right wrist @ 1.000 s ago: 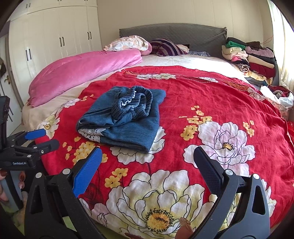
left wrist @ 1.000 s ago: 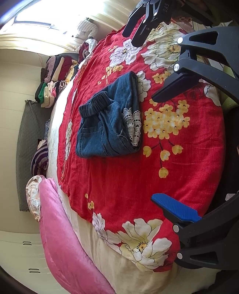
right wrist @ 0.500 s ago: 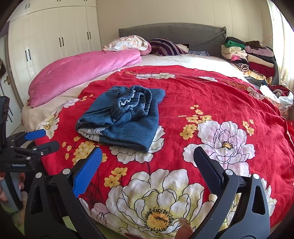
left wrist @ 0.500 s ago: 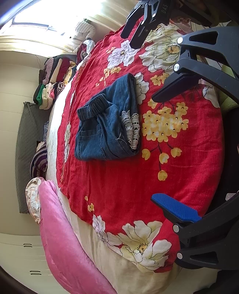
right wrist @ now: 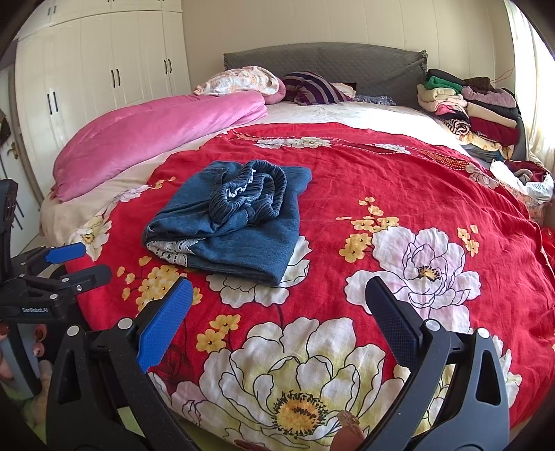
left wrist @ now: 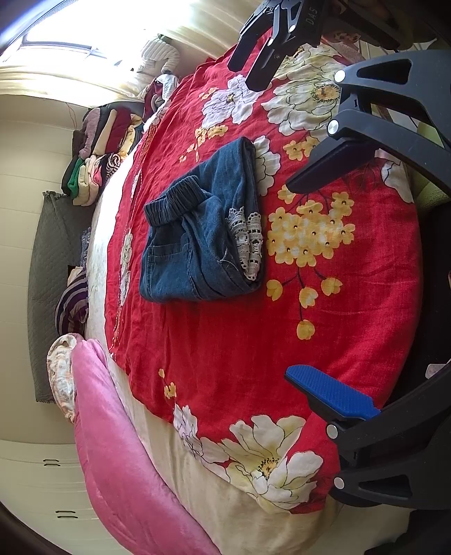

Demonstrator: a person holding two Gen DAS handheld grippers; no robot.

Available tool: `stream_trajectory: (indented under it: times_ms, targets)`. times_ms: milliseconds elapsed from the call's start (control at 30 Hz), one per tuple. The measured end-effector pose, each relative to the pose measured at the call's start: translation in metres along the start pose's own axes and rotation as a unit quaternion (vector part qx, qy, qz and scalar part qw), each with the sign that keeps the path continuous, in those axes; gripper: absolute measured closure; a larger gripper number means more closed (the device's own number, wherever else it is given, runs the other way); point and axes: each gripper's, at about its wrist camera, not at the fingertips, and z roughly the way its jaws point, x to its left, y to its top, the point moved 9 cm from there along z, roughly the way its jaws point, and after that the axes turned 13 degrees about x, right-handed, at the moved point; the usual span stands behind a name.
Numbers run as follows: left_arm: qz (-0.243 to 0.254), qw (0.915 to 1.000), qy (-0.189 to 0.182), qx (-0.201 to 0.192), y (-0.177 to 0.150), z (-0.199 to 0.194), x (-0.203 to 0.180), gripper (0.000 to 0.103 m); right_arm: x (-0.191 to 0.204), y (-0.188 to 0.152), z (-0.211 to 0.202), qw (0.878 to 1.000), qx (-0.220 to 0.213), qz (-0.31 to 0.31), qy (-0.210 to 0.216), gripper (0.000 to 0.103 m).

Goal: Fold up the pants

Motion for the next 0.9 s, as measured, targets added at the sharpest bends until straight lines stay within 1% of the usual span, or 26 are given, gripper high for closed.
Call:
stream_trajectory:
  times_ms: [900]
  targets:
    - [0.0, 1.0, -0.001, 0.0, -0.0003, -0.0007, 0.0008, 0.004, -0.0027, -0.0015, 0.0004, 1.0, 0.002, 0.003, -0.003, 0.009]
